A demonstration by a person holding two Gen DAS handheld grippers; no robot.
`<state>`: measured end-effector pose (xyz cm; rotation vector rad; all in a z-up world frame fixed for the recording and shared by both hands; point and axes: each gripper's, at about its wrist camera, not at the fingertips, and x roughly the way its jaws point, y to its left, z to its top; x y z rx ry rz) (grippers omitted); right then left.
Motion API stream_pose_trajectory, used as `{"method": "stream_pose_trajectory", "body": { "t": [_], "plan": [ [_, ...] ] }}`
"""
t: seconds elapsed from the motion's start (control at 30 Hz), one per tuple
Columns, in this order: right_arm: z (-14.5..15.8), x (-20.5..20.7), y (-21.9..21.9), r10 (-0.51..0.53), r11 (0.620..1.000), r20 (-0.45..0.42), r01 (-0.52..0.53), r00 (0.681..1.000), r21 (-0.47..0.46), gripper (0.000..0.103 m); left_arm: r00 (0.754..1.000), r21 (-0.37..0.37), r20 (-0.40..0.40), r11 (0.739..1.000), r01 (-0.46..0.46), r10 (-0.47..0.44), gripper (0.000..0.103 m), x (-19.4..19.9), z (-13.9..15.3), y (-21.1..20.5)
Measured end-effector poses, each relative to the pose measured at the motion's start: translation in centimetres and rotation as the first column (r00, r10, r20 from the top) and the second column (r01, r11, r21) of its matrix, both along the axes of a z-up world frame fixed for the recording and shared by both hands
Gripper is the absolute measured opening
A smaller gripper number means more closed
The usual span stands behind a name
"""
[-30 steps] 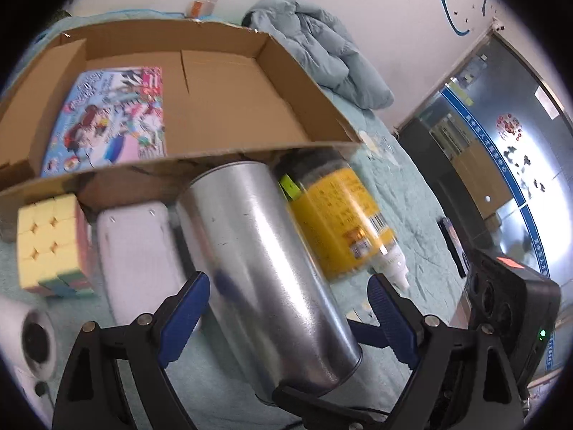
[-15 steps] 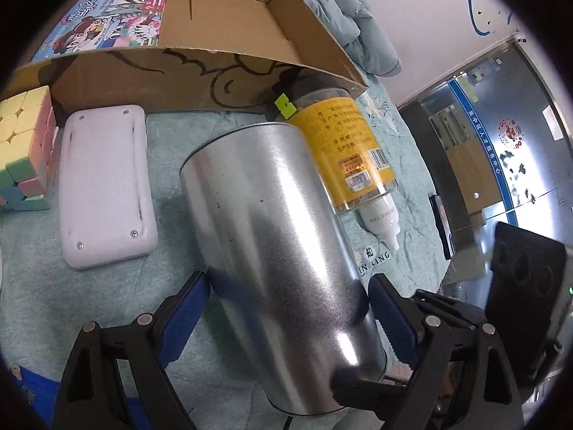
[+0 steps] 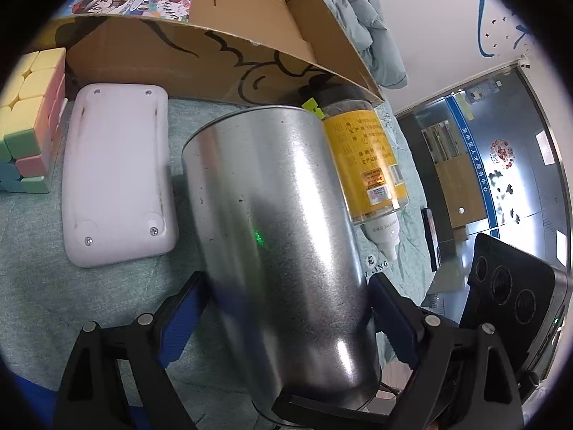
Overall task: Organize rigid objects
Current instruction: 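Grasp the silver metal cylinder with the right tool, then lift the silver cylinder with the right tool and carry it into the box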
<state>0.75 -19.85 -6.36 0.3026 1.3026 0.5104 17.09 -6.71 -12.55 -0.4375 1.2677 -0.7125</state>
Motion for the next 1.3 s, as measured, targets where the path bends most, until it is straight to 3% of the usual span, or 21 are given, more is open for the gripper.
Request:
{"method": "stream_pose_trajectory", "body": {
  "t": [0.1,0.27,0.5,0.8,0.9,1.3],
  "plan": [
    [0.7,-0.6,0.5,-0.016,0.998,0.045,0.018,0.999,-0.054,0.084,0.999,-0.022,0.043,1.0,0.006,-0.005,0.087,-0.8,1.0,0.1],
    [3.6,-1.2,0.8,-0.005,0.997,0.183,0.017,0.983,-0.069,0.084,0.976,0.0,0.218,1.0,-0.023,0.023,0.086,-2.0,5.2,0.4],
    [9.3,-0.4,1.2,0.049,0.998,0.414,-0.029,0.909,-0.056,0.084,0.887,0.044,0.457,0.995,-0.086,0.057,0.086,-2.4,12.6,1.3],
    [16.1,4.5,1.8,0.053,0.998,0.541,-0.069,0.839,0.01,0.084,0.799,0.089,0.599,0.987,-0.131,0.052,0.086,0.3,19.9,1.6],
    [18.5,7.2,2.1,0.062,0.997,0.552,-0.08,0.832,0.009,0.084,0.775,0.108,0.631,0.985,-0.133,0.036,0.086,1.9,21.9,1.4],
    [25.1,18.7,2.4,0.079,0.996,0.543,-0.085,0.836,-0.013,0.084,0.795,0.077,0.605,0.989,-0.124,0.053,0.086,9.5,25.7,1.8]
  ]
}}
